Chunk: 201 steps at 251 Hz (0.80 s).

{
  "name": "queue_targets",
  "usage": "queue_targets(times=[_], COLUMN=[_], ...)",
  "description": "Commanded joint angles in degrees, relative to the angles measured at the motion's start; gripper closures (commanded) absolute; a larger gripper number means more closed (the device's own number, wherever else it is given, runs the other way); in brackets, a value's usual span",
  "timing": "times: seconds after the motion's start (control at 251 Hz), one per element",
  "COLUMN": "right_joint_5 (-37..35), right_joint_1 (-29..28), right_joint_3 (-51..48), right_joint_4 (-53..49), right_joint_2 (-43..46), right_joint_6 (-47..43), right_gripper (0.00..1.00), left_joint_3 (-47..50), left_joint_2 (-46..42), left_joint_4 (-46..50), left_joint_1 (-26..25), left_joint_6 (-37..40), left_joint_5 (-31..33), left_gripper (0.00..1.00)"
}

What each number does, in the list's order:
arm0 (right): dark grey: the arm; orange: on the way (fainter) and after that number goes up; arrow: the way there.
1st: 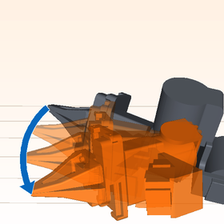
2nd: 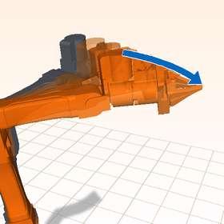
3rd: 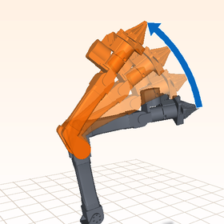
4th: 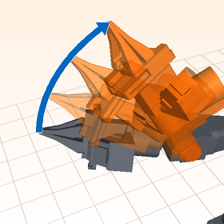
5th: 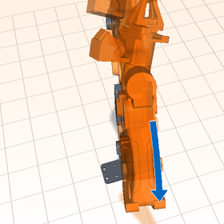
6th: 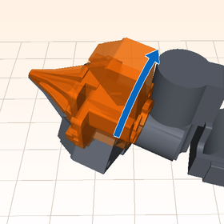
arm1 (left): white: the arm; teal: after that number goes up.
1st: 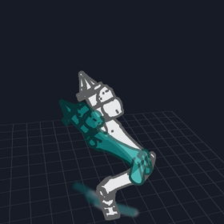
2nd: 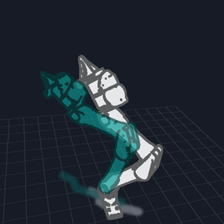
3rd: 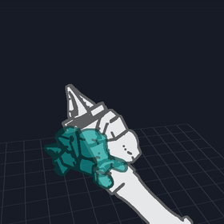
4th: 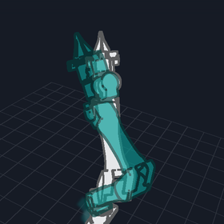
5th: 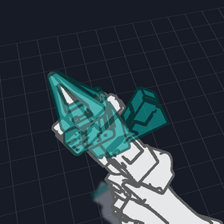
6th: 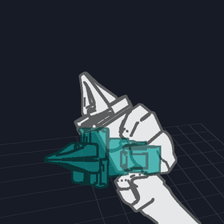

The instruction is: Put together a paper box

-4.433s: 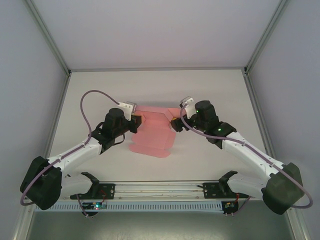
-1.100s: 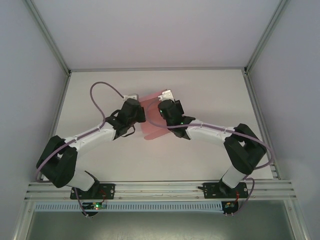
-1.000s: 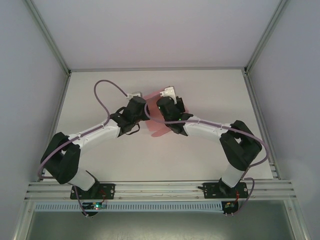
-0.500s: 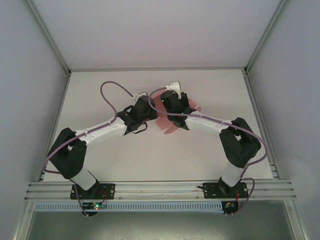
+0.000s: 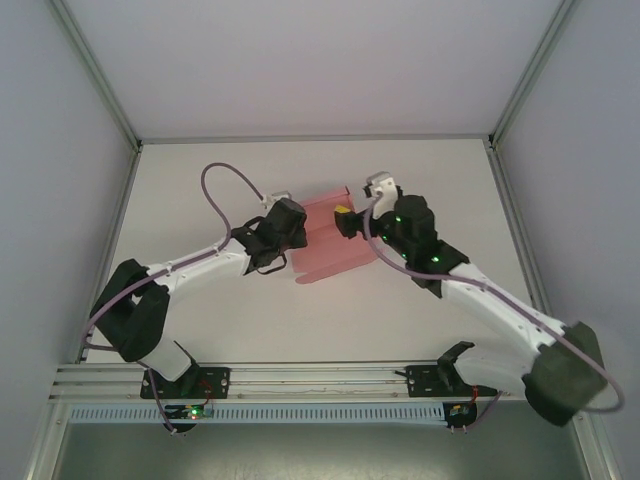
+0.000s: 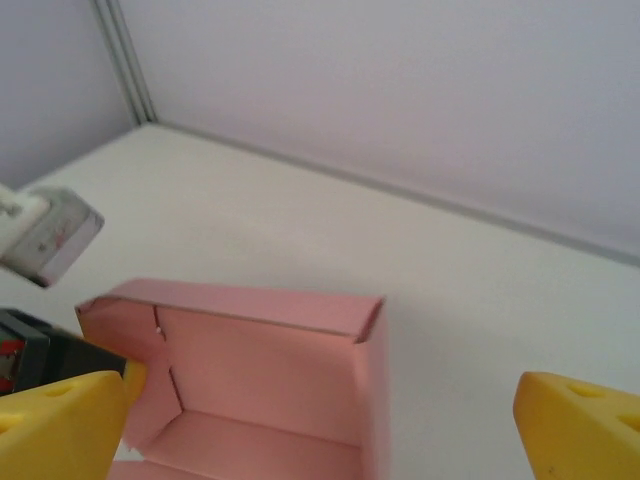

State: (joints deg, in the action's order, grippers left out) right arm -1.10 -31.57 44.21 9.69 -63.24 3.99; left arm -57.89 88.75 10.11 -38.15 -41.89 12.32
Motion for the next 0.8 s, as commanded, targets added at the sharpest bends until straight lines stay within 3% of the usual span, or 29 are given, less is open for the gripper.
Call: queue_targets(times=[0.0, 0.132, 0.411, 0.499, 0.658, 0.798], right_joint_5=[-1.26, -2.04, -0.55, 1.19, 6.13, 6.92], right_joint_1=[3.04, 6.64, 12.74, 14.47, 15.99, 16.10], right_joint_3=[-3.76, -6.65, -11.16, -11.32, -12.11, -12.58], right_joint_4=[-0.52, -2.76, -9.77, -13.32, -16.30, -18.37], right_joint_2=[4.74, 9.98, 20.83, 23.05, 25.34, 25.23], right_joint_6=[2.64, 5.62, 10.21, 11.17, 11.39, 10.63], right_gripper=[0.02, 0.02, 0.02, 0.02, 0.02, 0.02], left_joint_3=[2.38, 4.96, -0.30, -1.66, -2.10, -8.51], left_joint_2=[-3.94, -7.14, -11.70, -12.78, -14.66, -10.75], left_joint_4=[-5.99, -9.96, 6.83, 12.16, 23.46, 34.34], left_joint_1=[0.37, 0.37, 0.82, 1.17, 1.29, 1.24], left_joint_6=[5.14, 13.37, 34.52, 42.26, 60.56, 66.32], left_joint_5=[-0.43, -4.36, -11.18, -16.14, -30.74, -22.52], left_gripper=[1.00, 1.00, 1.00, 1.00, 1.00, 1.00])
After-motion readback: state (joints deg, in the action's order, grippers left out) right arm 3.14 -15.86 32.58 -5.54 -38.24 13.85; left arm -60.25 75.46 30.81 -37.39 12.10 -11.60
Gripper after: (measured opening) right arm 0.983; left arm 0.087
